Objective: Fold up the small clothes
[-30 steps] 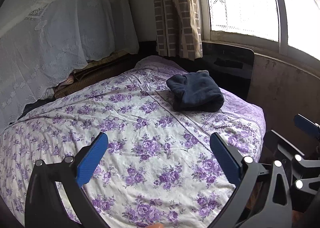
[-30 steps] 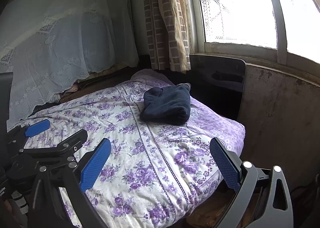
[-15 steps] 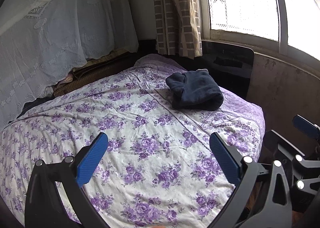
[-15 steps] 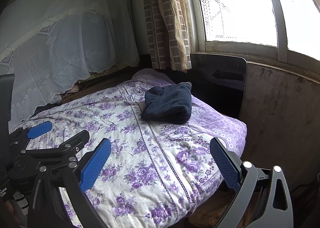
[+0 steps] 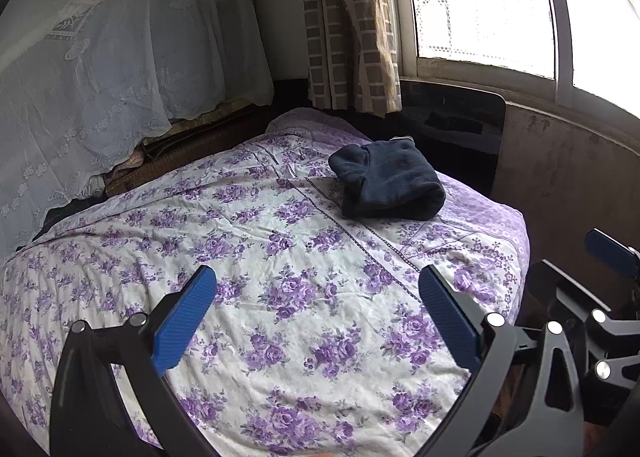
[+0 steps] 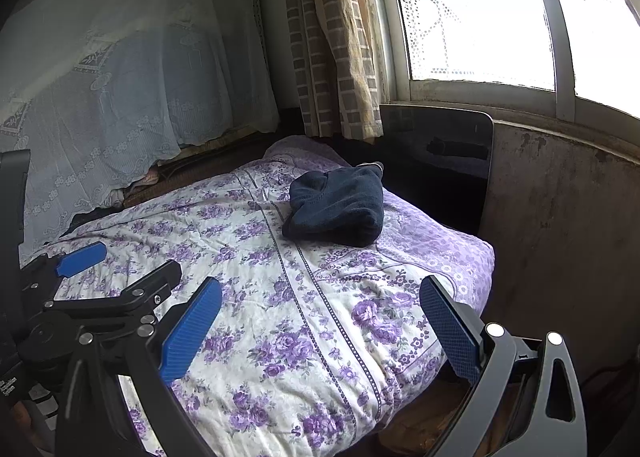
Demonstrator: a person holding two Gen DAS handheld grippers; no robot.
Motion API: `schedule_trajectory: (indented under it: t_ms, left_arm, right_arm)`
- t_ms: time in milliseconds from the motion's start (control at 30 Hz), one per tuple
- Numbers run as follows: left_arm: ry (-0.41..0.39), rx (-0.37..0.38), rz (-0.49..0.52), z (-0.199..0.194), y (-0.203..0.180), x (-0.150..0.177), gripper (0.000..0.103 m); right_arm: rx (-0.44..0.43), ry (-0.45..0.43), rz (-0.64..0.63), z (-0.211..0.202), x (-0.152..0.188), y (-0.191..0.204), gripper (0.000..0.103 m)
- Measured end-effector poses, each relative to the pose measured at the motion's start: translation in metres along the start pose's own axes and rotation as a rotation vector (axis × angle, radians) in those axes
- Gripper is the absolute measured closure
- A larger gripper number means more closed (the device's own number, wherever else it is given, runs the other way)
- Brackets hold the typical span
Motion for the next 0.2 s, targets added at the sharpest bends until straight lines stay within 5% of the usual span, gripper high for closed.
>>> schedule_trajectory:
  t_ms: [200]
  left_arm:
    - [-0.003, 0.002, 0.000, -0.0001, -0.0001, -0.0012, 0.005]
  right_arm:
    - [0.000, -0.001, 0.001, -0.0005, 0.0004, -0.0006, 0.004]
Point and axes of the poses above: each gripper's, at about its wrist camera, not at the fingertips, and z roughly the way its jaws point, y to its left, x to its underside, the point moved 3 cm from there along z, roughly the way its jaws point, and after that the axes turned 11 degrees about -y, right-handed, at the moved point
